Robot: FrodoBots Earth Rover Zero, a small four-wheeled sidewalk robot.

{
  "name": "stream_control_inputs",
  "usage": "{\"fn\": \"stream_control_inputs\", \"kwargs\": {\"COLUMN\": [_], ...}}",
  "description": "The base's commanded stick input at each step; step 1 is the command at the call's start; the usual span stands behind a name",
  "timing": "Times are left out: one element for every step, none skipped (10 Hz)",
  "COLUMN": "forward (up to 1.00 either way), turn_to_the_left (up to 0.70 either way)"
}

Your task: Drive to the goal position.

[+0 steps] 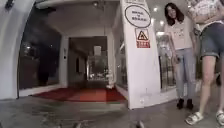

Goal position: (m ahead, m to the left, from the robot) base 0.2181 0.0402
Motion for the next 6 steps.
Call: {"fn": "stream_control_inputs", "kwargs": {"forward": [0.70, 0.70, 0.70, 0.70, 0.70, 0.70], "turn_to_the_left": [0.00, 0.00, 0.00, 0.00, 0.00, 0.00]}}
